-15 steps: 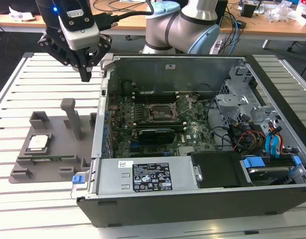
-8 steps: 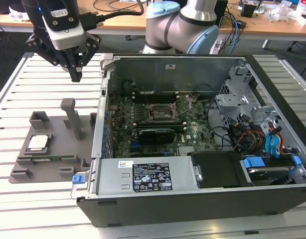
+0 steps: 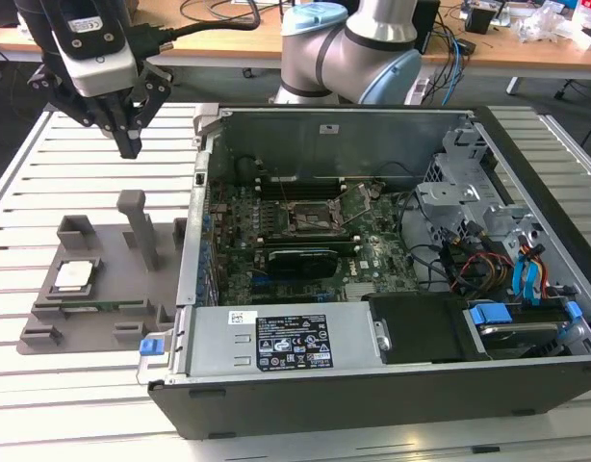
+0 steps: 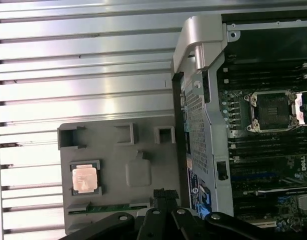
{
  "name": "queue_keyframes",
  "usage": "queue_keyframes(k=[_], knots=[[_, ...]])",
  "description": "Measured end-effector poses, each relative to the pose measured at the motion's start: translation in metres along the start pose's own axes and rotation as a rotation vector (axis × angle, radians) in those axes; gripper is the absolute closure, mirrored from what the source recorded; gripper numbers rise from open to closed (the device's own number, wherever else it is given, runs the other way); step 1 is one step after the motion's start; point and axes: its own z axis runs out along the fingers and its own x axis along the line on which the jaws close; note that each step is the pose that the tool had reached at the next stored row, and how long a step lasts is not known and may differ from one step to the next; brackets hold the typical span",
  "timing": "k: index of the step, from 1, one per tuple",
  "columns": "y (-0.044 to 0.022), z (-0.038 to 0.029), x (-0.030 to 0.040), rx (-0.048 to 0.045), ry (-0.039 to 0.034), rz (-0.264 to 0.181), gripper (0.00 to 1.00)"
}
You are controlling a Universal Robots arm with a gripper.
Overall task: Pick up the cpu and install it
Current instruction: 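Reach for the cpu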
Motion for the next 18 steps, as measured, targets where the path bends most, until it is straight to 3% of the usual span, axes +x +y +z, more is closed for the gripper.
queue_keyframes(k=[18], knots=[[-0.0021,-0.0007,0.0289,-0.0001,0.0000,0.000,0.89]])
